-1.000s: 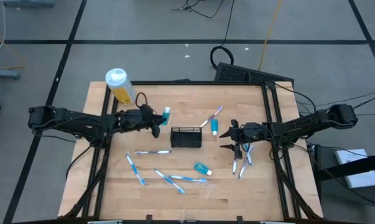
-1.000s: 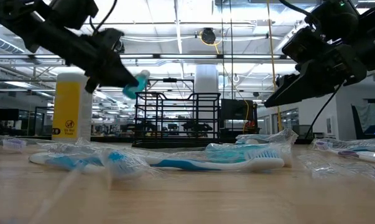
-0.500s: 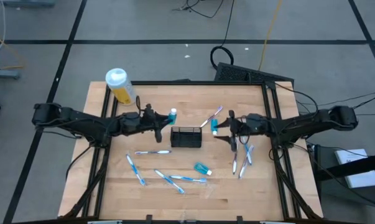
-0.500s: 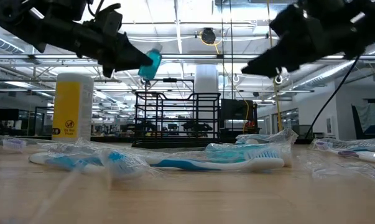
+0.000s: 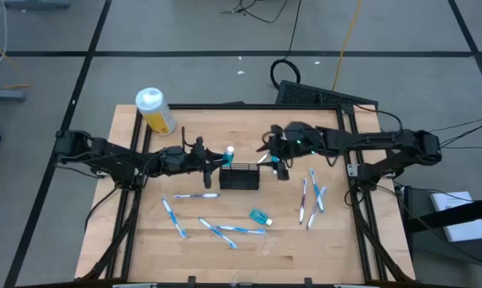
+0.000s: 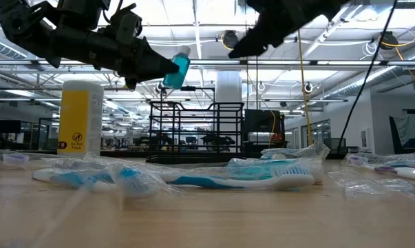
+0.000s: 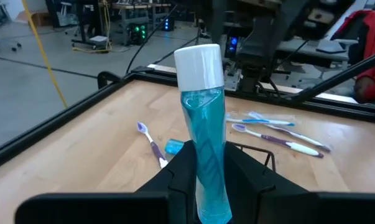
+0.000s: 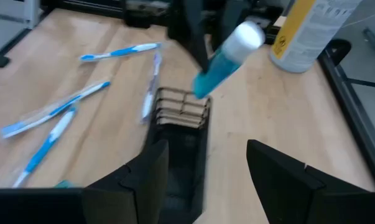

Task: Pick & Place toothbrushing station
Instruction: Put the blue mouthwash into the wire organizer

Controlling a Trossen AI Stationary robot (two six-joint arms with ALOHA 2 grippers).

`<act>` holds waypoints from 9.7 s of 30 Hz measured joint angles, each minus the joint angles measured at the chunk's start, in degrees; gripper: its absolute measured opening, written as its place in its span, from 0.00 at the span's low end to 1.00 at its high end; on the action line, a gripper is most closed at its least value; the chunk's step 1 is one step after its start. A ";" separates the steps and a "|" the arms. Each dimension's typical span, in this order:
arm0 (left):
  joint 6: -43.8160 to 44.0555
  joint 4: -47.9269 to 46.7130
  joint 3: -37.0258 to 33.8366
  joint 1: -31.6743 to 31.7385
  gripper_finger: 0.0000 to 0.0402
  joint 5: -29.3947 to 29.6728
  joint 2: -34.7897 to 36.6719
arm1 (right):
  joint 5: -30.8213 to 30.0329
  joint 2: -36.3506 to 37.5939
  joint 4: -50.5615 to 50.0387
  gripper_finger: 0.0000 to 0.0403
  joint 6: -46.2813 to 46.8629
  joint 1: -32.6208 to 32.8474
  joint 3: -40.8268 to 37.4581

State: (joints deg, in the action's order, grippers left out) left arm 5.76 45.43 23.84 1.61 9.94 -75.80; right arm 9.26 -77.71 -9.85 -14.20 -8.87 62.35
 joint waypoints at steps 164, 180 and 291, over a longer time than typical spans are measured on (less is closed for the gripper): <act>-3.42 15.26 -0.14 1.01 0.31 -12.58 -8.79 | 15.45 -21.88 -22.00 0.06 1.36 -3.65 29.22; -3.66 13.35 0.06 1.00 0.24 -11.53 -5.87 | 11.73 -22.10 -22.43 0.01 1.65 -3.79 29.16; -3.01 -23.19 0.01 -4.90 0.50 0.49 12.16 | -6.27 -17.49 -1.34 0.51 43.77 29.23 -6.25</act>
State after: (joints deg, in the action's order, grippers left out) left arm 2.74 22.24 23.86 -3.29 10.43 -63.64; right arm 2.98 -95.20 -11.19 29.57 20.36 56.10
